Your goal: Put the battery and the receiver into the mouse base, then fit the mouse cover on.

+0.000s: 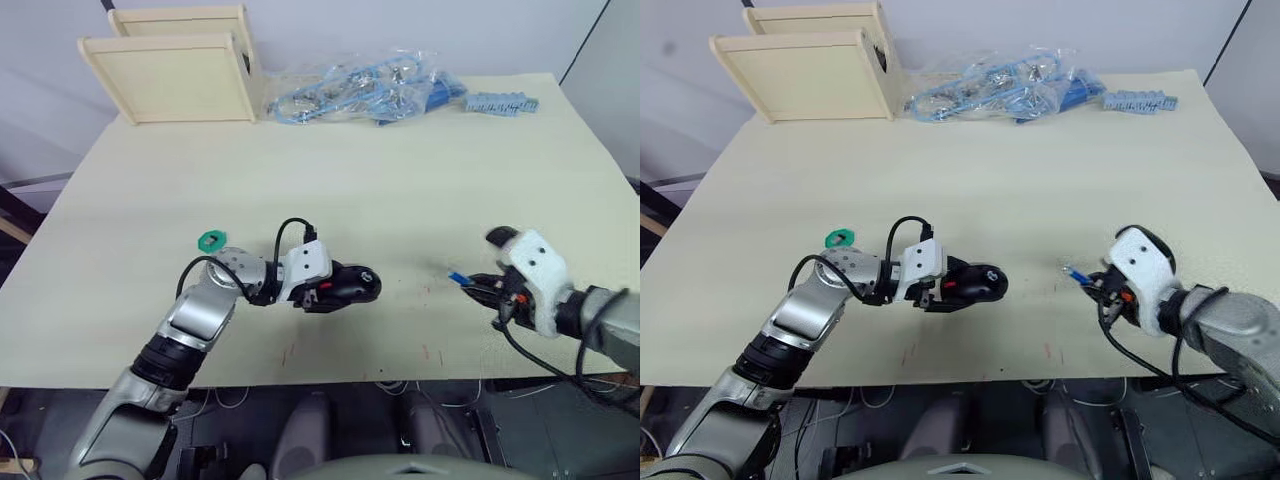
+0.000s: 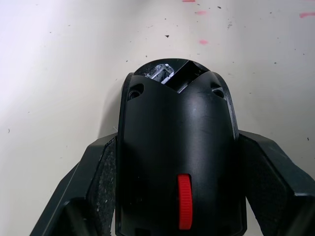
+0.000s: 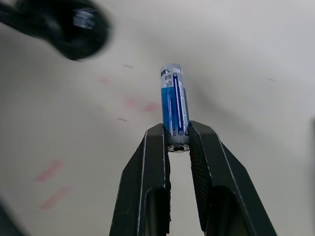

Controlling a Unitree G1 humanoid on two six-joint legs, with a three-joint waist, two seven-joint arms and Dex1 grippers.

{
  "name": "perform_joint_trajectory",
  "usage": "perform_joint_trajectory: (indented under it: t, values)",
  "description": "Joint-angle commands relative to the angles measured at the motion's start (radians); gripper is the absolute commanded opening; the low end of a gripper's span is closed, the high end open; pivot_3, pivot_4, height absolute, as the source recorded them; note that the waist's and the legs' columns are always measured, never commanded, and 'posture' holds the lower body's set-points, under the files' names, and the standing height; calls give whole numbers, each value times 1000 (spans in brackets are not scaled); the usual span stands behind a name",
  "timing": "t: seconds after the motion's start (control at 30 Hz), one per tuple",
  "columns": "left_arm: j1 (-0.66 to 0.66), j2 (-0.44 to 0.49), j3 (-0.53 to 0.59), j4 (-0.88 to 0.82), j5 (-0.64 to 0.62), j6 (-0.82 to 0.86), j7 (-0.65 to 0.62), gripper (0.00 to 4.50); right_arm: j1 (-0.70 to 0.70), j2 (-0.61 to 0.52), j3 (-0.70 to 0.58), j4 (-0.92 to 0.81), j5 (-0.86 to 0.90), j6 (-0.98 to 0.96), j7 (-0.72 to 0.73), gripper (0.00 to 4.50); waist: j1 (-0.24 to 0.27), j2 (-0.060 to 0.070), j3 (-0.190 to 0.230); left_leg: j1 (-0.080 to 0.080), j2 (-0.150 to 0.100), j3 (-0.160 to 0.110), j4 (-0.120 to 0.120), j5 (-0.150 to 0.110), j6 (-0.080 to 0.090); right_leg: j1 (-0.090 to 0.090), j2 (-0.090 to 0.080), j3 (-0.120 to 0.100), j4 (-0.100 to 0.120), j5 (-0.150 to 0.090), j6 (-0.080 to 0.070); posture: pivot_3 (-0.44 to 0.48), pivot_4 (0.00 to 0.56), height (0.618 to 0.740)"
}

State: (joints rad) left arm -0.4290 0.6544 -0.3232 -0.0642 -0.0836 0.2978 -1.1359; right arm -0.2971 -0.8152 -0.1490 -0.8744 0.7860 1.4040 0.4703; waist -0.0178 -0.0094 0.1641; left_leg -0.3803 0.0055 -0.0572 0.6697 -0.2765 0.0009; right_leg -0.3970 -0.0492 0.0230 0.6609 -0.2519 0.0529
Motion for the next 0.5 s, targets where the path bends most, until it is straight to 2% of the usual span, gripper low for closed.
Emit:
perform_joint_trajectory:
  t: [0.03,0.2,0.23,0.3,0.33,0.5]
  values:
    - [20,2,-31,1,13,4,-16,2976,-123,43,49,-18,72,171,-21,62,6,-2,0,0,0,-1,0,0,0,0,0,-2,0,0,0,0,150,740]
    - [16,0,-30,4,16,7,-19,2976,-246,83,139,35,86,210,-94,62,6,-1,0,-4,0,-3,0,0,0,-1,-1,-5,-2,0,-1,0,150,740]
    - [15,-1,-30,6,16,8,-20,2976,-283,85,181,54,90,210,-103,62,4,-1,0,-3,0,-2,0,0,0,-1,-1,-4,-1,0,-1,0,150,740]
    - [13,-1,-31,9,18,7,-22,2976,-398,21,336,95,94,210,-101,62,0,1,1,-2,-1,-2,0,0,0,-1,-1,-3,0,0,-1,0,150,740]
    - [12,-2,-31,10,19,7,-23,2976,-421,24,360,108,100,210,-105,62,-1,2,1,-1,-1,-2,0,0,0,-2,-1,-2,1,0,-1,0,150,740]
    - [10,-4,-31,12,20,8,-25,2976,-473,88,385,203,160,210,-147,62,4,0,0,-4,0,-3,0,0,0,-3,-1,-5,0,-1,-1,0,150,740]
